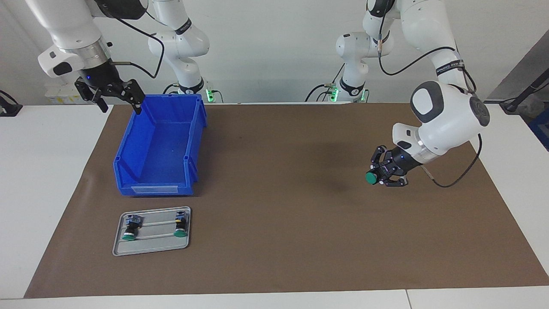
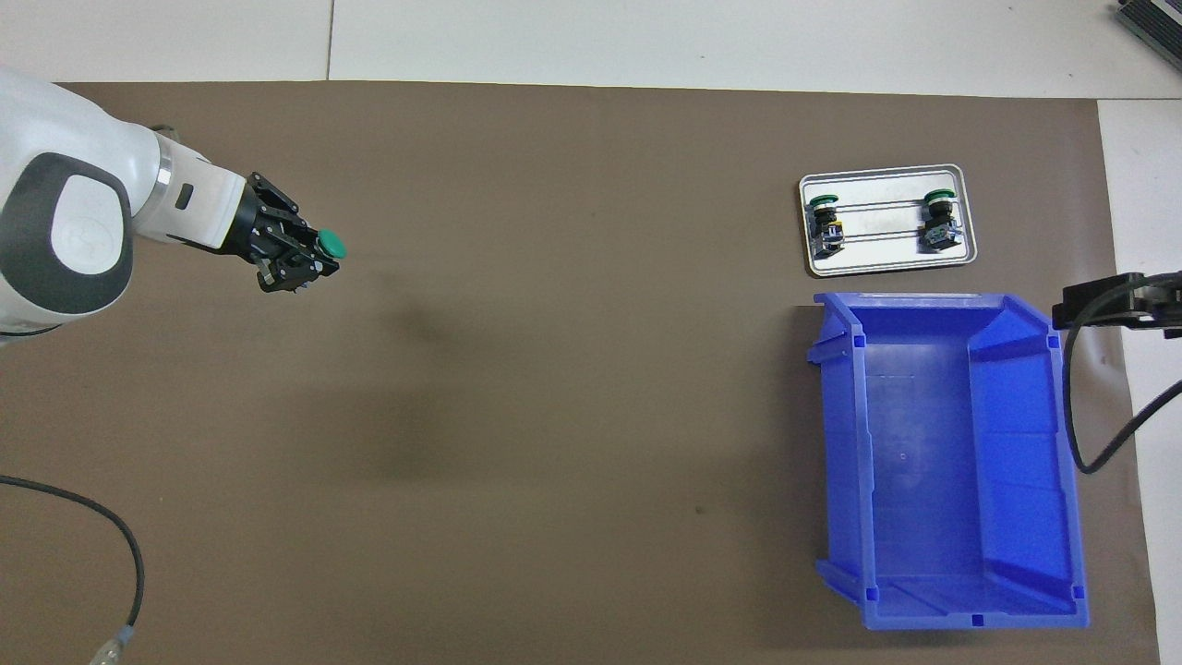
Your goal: Place and press button with both arms
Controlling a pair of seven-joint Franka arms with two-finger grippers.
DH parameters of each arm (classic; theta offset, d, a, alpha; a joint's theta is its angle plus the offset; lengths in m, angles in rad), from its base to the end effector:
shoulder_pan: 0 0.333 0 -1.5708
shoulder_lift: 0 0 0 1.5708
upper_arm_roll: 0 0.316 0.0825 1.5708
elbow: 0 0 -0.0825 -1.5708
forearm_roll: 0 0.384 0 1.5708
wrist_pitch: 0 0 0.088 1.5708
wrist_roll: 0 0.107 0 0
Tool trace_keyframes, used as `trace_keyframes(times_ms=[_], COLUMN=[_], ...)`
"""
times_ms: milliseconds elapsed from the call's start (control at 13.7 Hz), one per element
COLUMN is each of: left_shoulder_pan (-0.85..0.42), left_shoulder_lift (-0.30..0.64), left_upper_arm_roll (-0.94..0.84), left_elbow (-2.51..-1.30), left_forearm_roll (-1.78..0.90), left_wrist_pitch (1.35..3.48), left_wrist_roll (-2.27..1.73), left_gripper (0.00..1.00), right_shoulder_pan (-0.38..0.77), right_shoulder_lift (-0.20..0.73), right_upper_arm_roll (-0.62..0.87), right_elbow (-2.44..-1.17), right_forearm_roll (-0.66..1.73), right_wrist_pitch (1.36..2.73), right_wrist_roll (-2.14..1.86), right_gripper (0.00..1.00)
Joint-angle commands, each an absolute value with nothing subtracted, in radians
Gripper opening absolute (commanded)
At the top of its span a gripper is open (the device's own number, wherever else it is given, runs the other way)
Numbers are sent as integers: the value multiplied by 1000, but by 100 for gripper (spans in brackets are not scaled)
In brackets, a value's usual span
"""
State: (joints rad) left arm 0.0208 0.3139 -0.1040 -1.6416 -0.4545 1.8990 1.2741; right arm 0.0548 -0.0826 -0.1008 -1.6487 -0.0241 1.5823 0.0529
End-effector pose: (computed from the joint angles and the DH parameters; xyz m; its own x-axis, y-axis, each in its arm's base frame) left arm 0.6432 -0.0791 0.4375 0.3810 -0.8381 0.3905 -0.9230 -0.3203 0.2132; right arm 0.5288 -0.0292 0.6332 0.9950 -0.0982 0.0166 -0.0985 -0.9950 0.0149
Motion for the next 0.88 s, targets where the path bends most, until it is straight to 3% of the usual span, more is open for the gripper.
trace_keyframes(times_ms=[0, 440, 806], left_shoulder_pan=[75, 127, 121], left_shoulder_lift=[267, 154, 89], left_upper_arm_roll=[-110, -107, -107], left_elbow=[-1713, -1991, -2140], left_forearm_roll=[-595, -989, -1144], left_wrist_pitch=[1899, 2042, 2066], left_wrist_roll=[1379, 1694, 1883], left_gripper=[0, 0, 0], right_shoulder_pan=[40, 40, 40], right_shoulder_lift=[-100, -100, -100], right_upper_arm_roll=[-87, -87, -87], right_elbow=[-1667, -1667, -1667], right_forearm_roll=[-9, -9, -9], right_wrist_pitch=[1589, 1589, 1589], right_wrist_roll=[46, 48, 48], right_gripper=[100, 100, 100])
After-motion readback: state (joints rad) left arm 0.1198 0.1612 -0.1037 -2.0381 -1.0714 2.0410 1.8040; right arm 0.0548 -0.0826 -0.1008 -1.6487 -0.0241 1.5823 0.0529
